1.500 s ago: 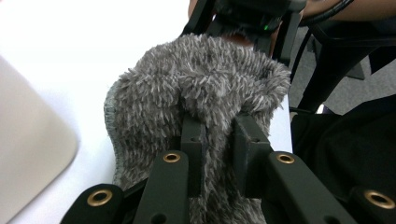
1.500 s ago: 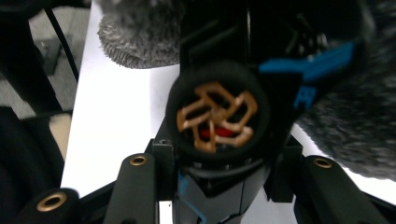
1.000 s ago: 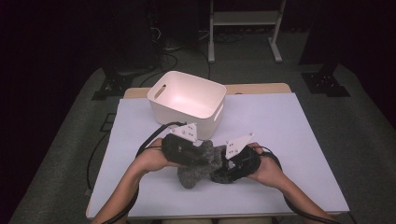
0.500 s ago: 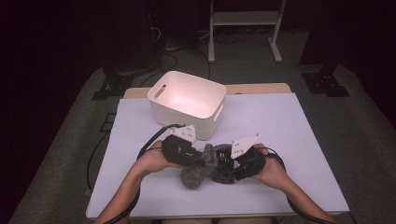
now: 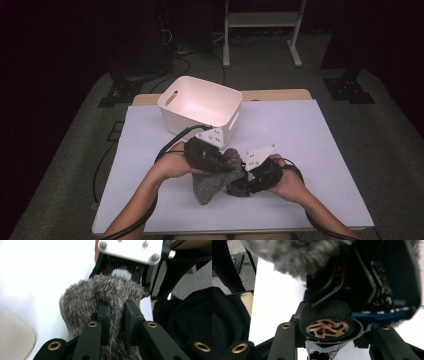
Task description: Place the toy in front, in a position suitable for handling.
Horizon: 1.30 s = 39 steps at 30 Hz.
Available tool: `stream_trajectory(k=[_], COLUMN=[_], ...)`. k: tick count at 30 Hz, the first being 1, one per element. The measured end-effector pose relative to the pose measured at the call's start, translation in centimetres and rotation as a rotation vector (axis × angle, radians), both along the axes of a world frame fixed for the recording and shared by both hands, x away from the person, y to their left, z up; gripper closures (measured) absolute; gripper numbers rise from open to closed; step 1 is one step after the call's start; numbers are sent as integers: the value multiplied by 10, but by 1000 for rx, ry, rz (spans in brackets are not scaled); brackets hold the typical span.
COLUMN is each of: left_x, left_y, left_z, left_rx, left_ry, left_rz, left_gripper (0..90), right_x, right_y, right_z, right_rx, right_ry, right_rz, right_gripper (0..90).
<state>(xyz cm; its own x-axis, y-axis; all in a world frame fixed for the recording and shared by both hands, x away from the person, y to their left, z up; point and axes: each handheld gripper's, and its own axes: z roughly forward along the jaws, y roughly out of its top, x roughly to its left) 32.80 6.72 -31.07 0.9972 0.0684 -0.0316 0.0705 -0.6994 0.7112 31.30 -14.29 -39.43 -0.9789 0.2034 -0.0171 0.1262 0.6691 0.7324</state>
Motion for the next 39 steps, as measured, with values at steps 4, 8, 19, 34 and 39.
stream_trajectory(k=[4,8,19,34,39], left_x=[1,3,2,6,7], left_y=[9,18,40,41,25], left_z=[-7,-18,0,-24,-34], left_rx=[-7,-7,-64,-56,-44], left_ry=[14,33,13,63,88], left_rz=[24,52,81,92,66], left_gripper=[773,773,773,773,771], right_x=[-1,-1,5,2,-1], right_y=[-5,-8,20,19,4], right_z=[-1,-1,10,20,22], right_rx=[10,11,20,-111,-116], right_ry=[0,1,-32,-31,3], right_rz=[-7,-7,15,14,9], right_gripper=[555,555,556,515,521])
